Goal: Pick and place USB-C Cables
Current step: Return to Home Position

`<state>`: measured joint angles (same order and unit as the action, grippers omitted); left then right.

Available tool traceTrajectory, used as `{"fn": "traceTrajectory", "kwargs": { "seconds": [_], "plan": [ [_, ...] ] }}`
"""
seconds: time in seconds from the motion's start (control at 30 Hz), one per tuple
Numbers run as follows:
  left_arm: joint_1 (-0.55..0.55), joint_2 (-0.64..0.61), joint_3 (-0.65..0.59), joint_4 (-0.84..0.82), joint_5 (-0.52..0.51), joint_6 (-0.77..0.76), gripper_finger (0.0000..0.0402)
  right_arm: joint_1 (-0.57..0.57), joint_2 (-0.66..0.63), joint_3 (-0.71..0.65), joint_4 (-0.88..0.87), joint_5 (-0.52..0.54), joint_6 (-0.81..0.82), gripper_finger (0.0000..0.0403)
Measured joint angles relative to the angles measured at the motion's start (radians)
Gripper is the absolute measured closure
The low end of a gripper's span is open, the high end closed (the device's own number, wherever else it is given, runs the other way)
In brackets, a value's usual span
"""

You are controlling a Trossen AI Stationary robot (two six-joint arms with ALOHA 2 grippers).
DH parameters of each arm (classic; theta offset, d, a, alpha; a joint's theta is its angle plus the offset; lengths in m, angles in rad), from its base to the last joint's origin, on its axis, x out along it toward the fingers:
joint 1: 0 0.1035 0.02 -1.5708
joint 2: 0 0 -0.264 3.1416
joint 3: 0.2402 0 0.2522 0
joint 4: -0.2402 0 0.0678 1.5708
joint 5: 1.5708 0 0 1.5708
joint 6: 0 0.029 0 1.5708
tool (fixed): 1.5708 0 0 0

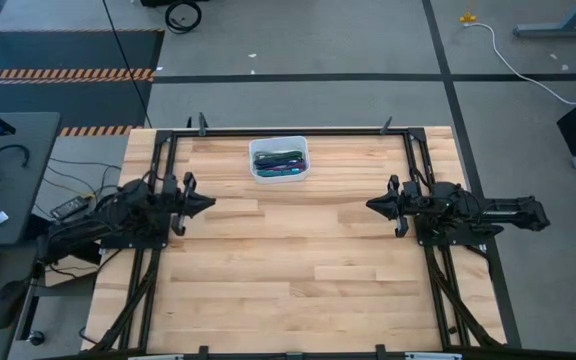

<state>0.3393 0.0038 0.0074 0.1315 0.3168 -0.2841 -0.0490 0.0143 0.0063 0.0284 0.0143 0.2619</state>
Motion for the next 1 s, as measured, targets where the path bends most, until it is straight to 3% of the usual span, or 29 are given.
{"fn": "traceTrajectory", "kwargs": {
  "seconds": [0.2, 0.43, 0.53, 0.8, 1.0],
  "plan": [
    [0.0, 0.002, 0.0, -0.003, -0.002, 0.007, 0.035, 0.0, 0.0, 0.0, 0.0, 0.0, 0.0, 0.037],
    [-0.005, 0.002, 0.0, -0.013, -0.002, 0.008, 0.0334, 0.0, 0.0, 0.0, 0.0, 0.0, 0.0, 0.037],
    [-0.072, 0.002, 0.0, -0.038, -0.031, 0.009, 0.0336, 0.0, 0.0, 0.0, 0.0, 0.0, 0.0, 0.037],
    [-0.308, 0.0, 0.0, -0.064, -0.264, 0.012, 0.0336, 0.0, 0.0, 0.0, 0.0, 0.0, 0.0, 0.037],
    [-0.435, 0.0, -0.001, -0.088, -0.313, 0.012, 0.0331, 0.0, 0.0, 0.0, 0.0, 0.0, 0.0, 0.037]
  ]
}}
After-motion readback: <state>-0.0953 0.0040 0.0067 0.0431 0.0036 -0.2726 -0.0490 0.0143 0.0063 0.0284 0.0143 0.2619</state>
